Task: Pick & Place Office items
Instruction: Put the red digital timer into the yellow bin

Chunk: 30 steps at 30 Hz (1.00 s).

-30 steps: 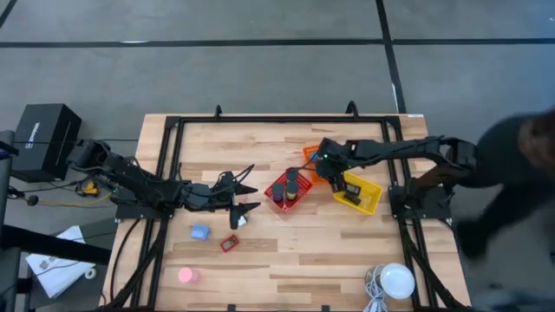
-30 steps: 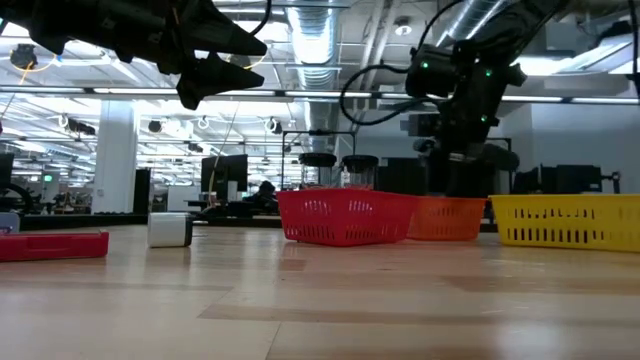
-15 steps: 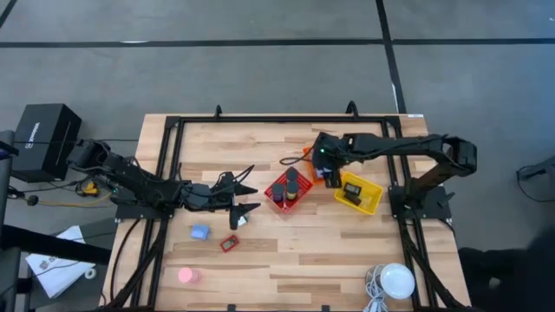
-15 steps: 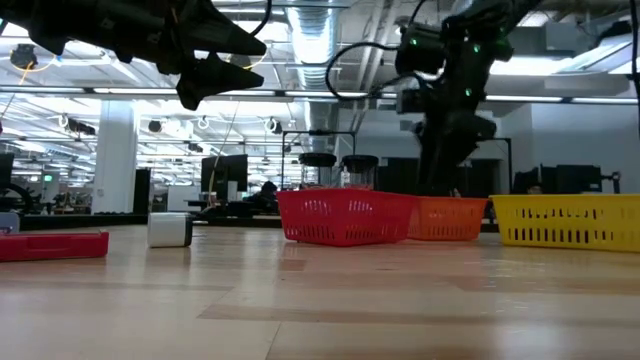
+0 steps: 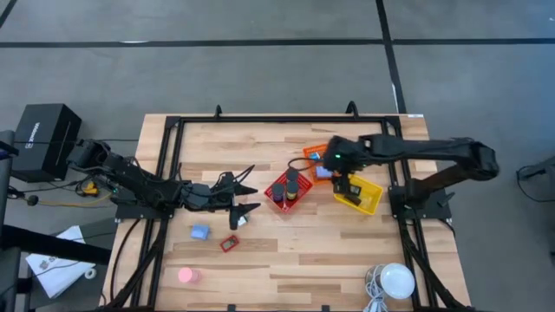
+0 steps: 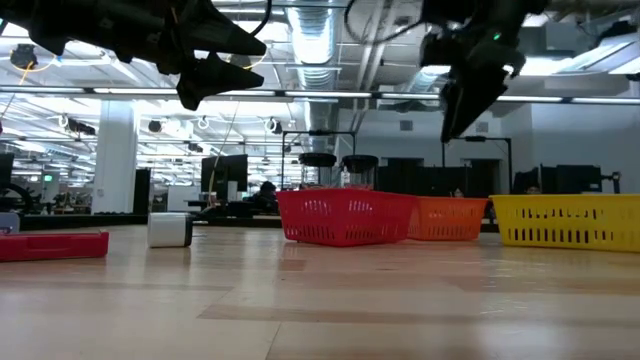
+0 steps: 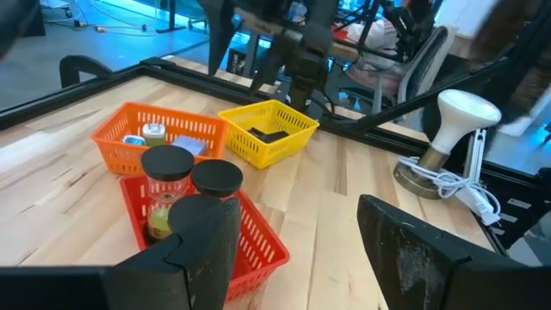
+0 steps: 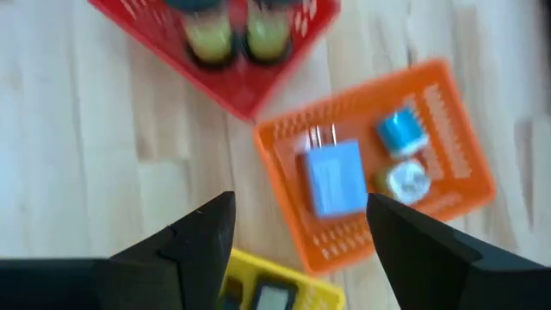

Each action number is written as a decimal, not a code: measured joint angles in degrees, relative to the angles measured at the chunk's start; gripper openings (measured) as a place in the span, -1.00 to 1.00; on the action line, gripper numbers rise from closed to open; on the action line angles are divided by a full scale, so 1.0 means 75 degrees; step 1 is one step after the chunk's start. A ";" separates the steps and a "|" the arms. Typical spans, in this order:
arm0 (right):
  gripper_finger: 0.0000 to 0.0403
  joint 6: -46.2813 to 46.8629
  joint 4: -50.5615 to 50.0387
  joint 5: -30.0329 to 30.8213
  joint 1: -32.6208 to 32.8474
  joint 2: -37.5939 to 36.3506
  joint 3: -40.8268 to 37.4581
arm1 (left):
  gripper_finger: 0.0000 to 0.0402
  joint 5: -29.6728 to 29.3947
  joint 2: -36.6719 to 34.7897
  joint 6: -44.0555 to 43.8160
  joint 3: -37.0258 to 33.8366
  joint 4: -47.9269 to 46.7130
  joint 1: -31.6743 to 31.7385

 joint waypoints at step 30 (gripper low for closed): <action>0.27 0.1090 0.6160 -0.0590 0.2371 -0.4561 -0.4942 | 0.16 0.1123 0.0000 -0.0100 0.1094 -0.0827 -0.0303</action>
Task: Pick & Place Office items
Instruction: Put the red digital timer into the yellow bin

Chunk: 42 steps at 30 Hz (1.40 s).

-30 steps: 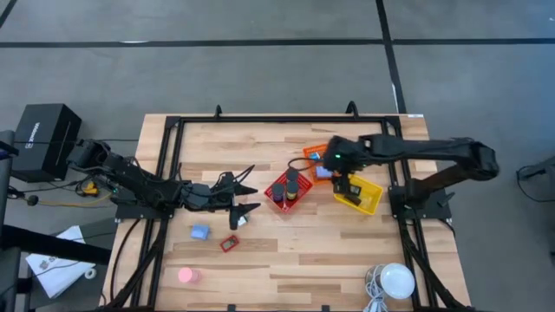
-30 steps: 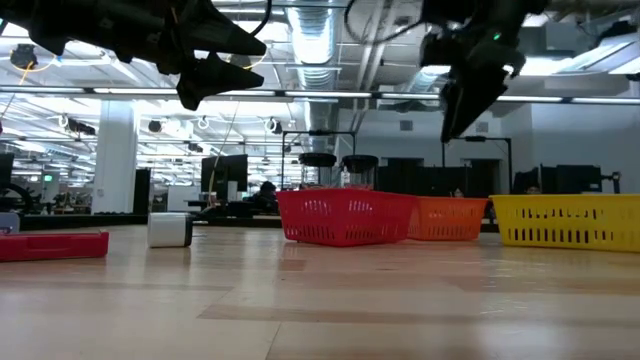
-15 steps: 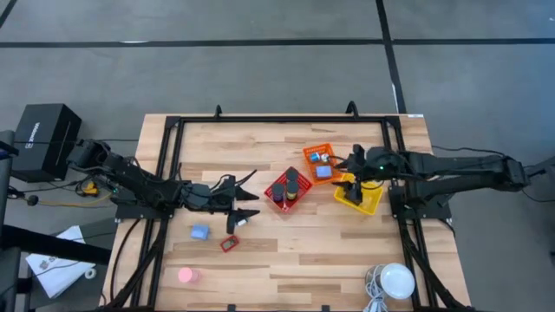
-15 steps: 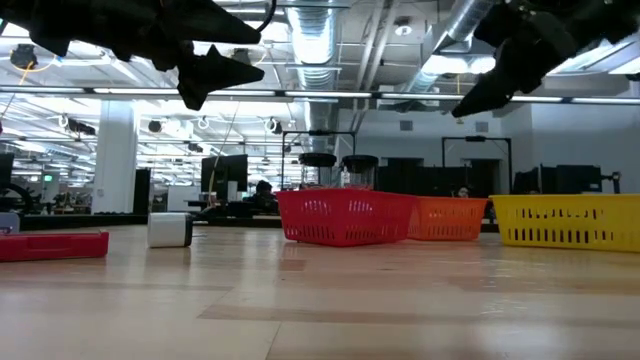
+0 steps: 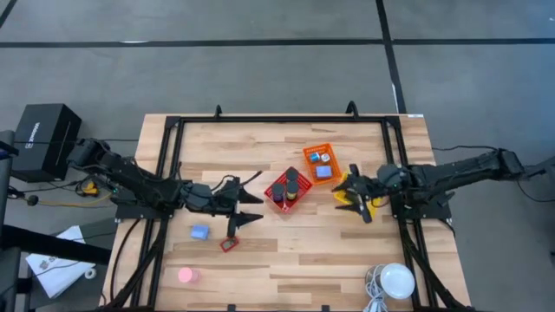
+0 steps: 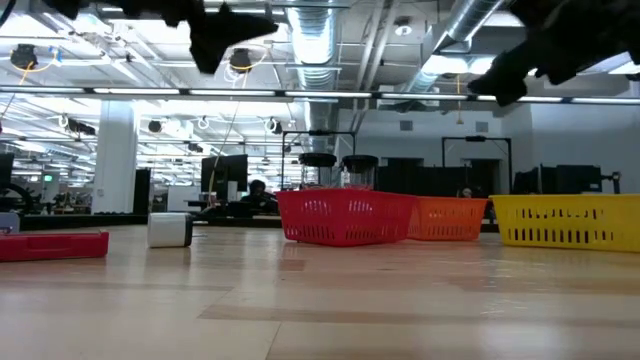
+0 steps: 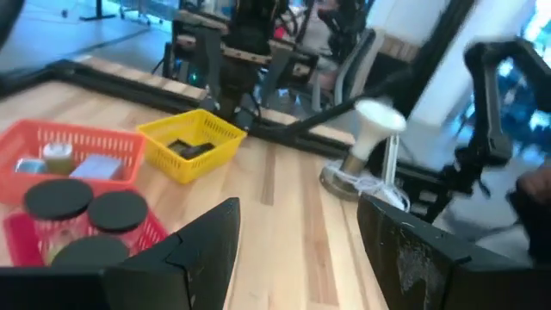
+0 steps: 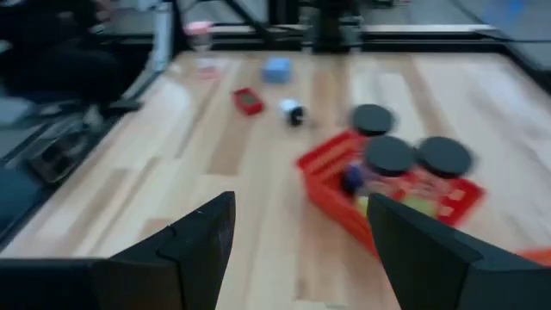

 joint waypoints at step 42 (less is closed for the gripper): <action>0.27 0.0633 0.3846 0.1985 -0.0218 0.2133 -0.1326 | 0.16 0.0671 0.0003 -0.4025 0.0421 -0.4955 -0.0968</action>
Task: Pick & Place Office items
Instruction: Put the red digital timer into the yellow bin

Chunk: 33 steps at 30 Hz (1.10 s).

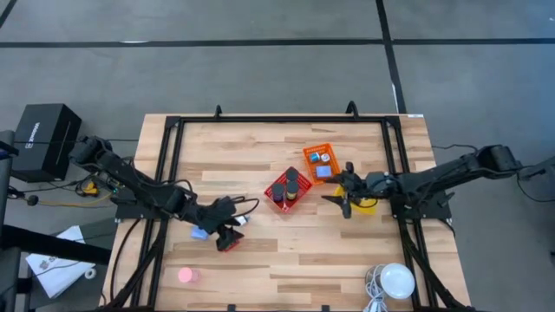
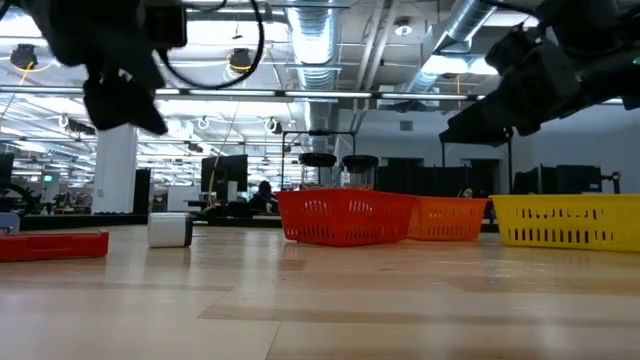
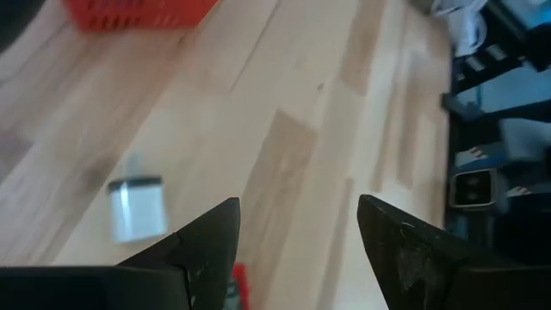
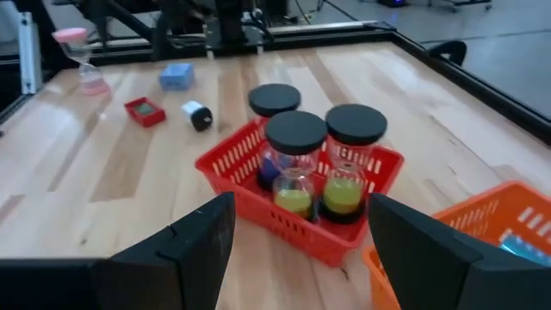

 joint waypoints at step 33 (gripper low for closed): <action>0.27 0.0023 -0.0038 -0.0140 -0.0131 0.0448 0.0003 | 0.04 0.0199 0.3016 -0.1462 0.2480 -0.3906 -0.0343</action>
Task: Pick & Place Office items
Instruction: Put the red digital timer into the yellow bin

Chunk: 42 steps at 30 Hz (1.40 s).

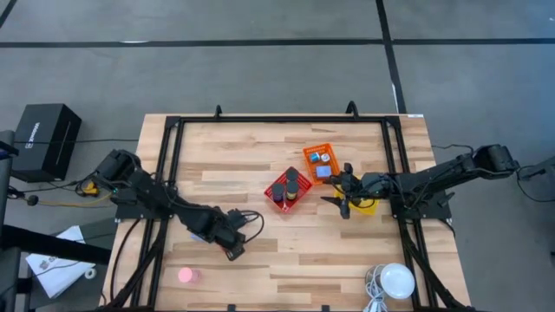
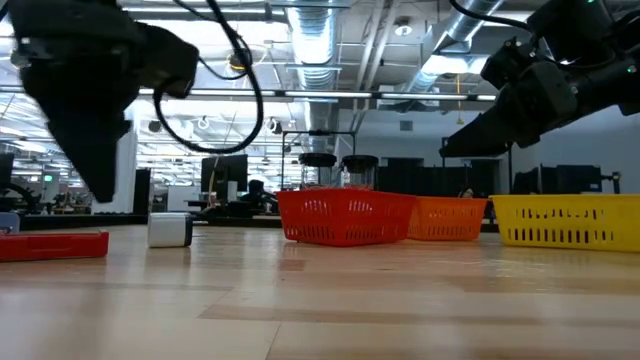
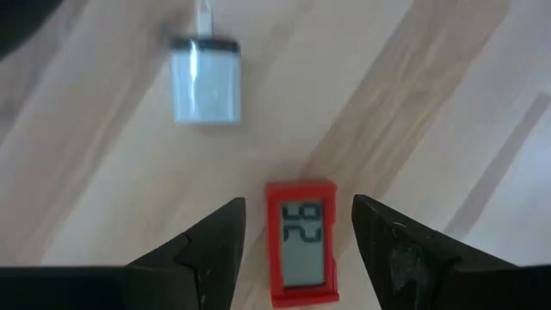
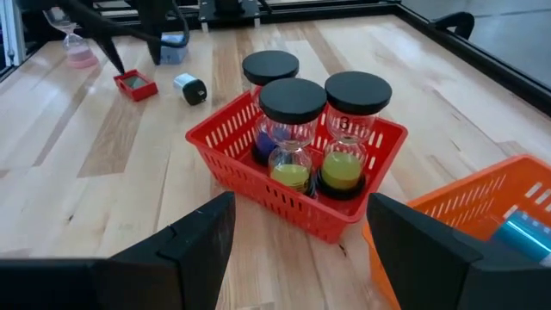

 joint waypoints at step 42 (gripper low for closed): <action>0.27 0.0000 -0.0029 0.0003 0.0000 0.0000 0.0000 | -0.13 -0.0021 0.0682 -0.0527 -0.0478 0.0666 -0.0272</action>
